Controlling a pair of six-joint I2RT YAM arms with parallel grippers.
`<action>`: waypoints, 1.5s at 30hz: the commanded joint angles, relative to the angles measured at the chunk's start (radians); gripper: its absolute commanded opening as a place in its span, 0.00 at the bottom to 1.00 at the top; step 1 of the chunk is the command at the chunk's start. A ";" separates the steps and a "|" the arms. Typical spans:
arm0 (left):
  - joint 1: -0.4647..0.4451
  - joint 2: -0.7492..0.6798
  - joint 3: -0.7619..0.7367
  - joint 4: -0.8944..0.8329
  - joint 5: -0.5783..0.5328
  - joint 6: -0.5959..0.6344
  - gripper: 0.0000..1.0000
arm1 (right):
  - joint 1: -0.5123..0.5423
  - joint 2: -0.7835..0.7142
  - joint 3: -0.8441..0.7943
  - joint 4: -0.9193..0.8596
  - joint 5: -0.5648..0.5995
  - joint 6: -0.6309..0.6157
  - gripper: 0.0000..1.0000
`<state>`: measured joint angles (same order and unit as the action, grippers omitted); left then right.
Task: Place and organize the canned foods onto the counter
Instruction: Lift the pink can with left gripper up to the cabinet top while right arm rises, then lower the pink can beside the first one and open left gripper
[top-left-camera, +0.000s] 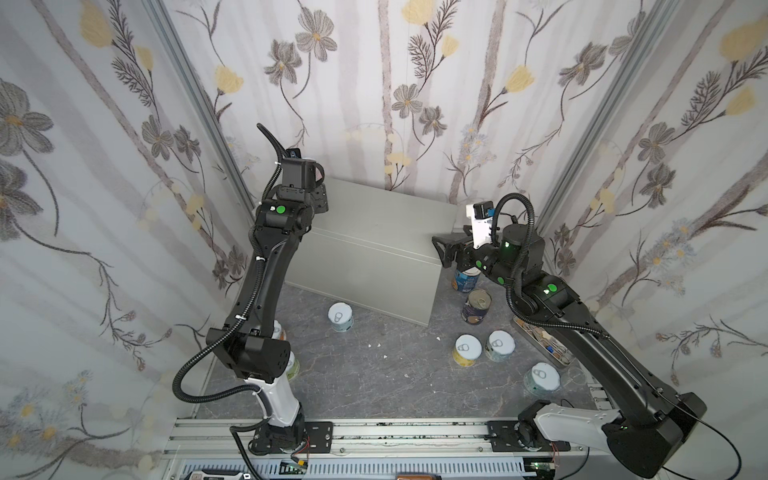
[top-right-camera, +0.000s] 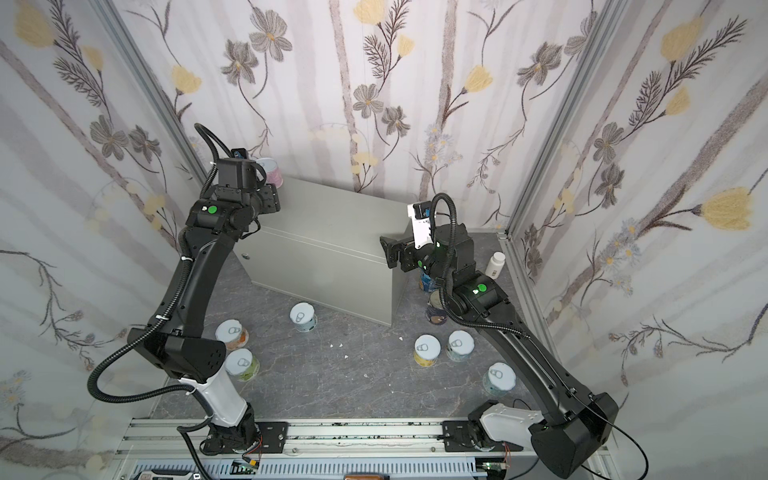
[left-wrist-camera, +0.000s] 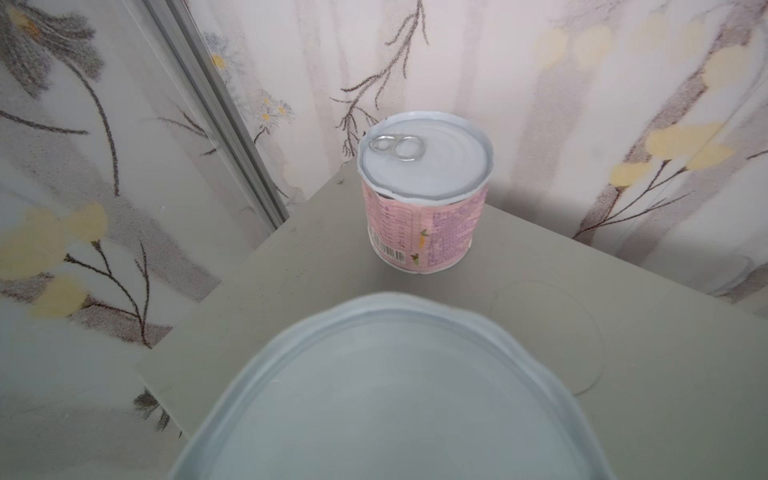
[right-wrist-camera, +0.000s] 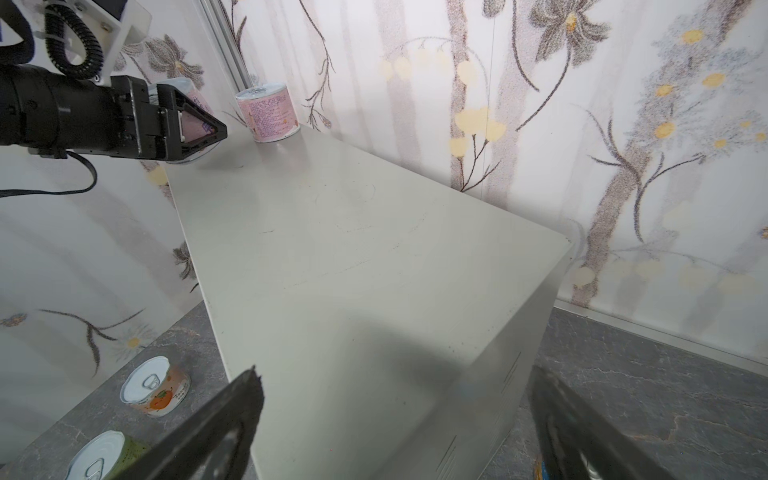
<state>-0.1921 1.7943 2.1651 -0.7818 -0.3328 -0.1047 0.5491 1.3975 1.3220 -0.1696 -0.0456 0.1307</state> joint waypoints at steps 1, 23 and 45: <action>0.032 0.031 0.031 0.054 0.025 0.005 0.70 | -0.008 0.017 0.012 0.052 -0.017 -0.022 1.00; 0.095 0.153 0.122 0.042 0.044 0.043 0.75 | -0.049 0.058 -0.001 0.090 -0.072 0.000 1.00; 0.098 0.118 0.120 0.038 0.060 0.062 0.99 | -0.053 0.037 0.006 0.081 -0.070 -0.003 1.00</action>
<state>-0.0940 1.9415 2.2822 -0.7475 -0.2756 -0.0525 0.4961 1.4422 1.3186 -0.1238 -0.1070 0.1299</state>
